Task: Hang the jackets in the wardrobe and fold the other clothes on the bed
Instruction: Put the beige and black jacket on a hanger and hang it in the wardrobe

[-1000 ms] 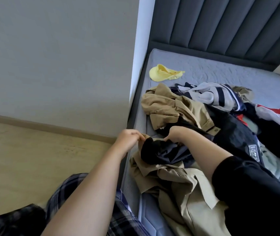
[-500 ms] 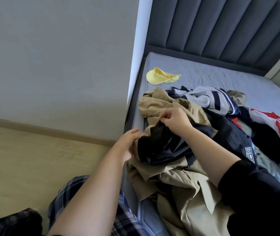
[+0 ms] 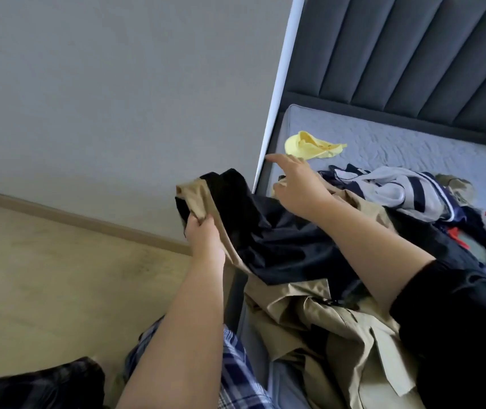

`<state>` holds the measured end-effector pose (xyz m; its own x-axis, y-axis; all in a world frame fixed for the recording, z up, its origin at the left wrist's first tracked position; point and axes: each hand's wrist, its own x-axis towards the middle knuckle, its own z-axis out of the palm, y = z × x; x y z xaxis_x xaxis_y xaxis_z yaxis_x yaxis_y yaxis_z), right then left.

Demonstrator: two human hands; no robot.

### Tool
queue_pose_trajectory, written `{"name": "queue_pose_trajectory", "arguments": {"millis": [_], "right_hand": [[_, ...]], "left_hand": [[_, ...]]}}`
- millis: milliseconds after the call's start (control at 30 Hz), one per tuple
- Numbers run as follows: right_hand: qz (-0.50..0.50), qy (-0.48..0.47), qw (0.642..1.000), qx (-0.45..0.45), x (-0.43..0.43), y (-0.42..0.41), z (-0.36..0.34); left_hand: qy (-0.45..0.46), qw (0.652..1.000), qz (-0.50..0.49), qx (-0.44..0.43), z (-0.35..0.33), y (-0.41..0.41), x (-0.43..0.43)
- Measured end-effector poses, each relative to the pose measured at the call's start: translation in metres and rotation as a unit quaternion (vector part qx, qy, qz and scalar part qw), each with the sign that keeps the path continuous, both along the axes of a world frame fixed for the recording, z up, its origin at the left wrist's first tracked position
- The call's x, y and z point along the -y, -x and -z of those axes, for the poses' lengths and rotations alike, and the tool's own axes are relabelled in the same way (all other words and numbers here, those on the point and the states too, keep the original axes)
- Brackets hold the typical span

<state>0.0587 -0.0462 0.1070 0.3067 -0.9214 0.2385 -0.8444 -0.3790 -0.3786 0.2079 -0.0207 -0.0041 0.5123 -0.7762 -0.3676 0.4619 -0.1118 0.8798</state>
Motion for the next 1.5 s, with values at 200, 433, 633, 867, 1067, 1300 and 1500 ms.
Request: {"name": "queue_pose_trajectory", "arguments": {"millis": [200,433,633,867,1067,1300,1500], "right_hand": [[0.104,-0.018,0.986,-0.127,0.0,0.038,0.061],[0.289,-0.031,0.947,-0.138,-0.028,0.119,0.078],[0.262,-0.305,0.913,0.066,-0.029,0.136,0.078],[0.164,-0.167,0.902,0.362,-0.019,0.102,0.093],[0.143,-0.264,0.953,-0.04,-0.015,0.115,0.176],[0.137,-0.302,0.932,-0.145,0.0,0.102,0.251],[0.134,-0.342,0.923,-0.116,0.021,0.097,0.269]], "left_hand": [[-0.138,0.95,0.242,0.143,0.032,0.019,0.002],[0.071,0.779,0.496,0.378,0.042,0.063,-0.012],[0.055,0.574,0.511,0.637,0.058,0.085,-0.022],[0.015,0.908,0.175,0.38,0.053,0.078,-0.014],[0.043,0.678,0.403,0.613,0.095,0.06,-0.006],[0.067,0.593,0.501,0.627,0.135,0.067,0.006],[-0.006,0.61,0.508,0.608,0.167,0.052,0.008]]}}
